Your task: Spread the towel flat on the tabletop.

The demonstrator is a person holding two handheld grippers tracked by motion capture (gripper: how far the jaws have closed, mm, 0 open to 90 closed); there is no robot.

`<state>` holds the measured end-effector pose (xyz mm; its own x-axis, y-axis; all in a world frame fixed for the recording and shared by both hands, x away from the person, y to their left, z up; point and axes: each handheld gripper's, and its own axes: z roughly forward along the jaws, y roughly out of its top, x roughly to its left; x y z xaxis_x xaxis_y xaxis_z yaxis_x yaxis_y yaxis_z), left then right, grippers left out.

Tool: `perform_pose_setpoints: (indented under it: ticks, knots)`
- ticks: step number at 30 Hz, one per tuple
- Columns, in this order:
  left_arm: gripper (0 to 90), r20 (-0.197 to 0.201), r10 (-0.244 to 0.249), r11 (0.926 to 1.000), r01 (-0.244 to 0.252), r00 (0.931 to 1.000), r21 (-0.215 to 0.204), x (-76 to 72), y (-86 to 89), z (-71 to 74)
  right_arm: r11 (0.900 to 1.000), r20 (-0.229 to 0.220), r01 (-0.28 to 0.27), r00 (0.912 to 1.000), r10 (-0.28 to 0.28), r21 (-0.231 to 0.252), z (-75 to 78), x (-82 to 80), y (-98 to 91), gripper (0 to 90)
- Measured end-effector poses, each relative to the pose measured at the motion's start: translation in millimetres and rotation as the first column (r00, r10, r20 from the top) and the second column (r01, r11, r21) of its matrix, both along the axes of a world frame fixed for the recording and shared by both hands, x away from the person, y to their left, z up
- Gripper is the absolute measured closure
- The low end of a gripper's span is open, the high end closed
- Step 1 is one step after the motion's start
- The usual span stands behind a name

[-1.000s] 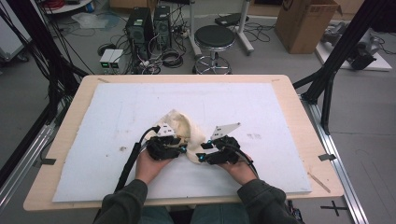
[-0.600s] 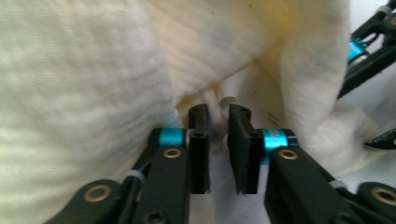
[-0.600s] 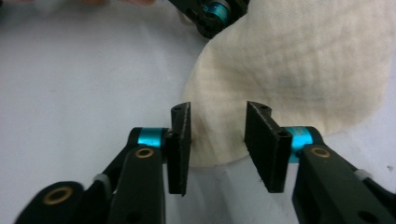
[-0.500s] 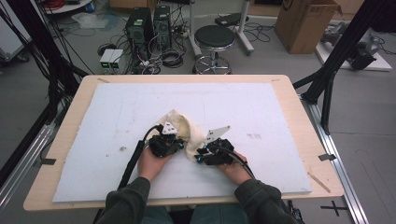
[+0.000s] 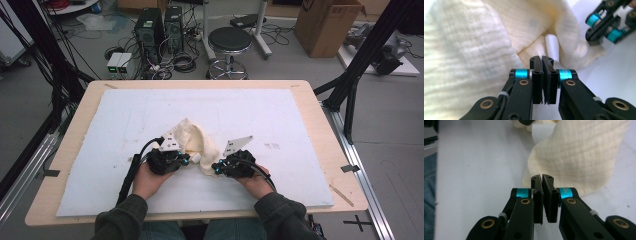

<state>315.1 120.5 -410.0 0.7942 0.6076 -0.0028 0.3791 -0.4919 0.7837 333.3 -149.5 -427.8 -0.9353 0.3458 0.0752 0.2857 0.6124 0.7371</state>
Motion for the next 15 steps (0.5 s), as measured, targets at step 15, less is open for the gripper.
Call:
perform_pose_setpoints:
  ticks: [15]
  knots:
    - [86.5,0.034,-0.107,0.9935,0.108,0.9937,-0.036,-68.8,55.7,22.6,0.9953,0.041,-0.038,0.9986,0.034,0.089,33.8,-47.1,-33.7,87.5]
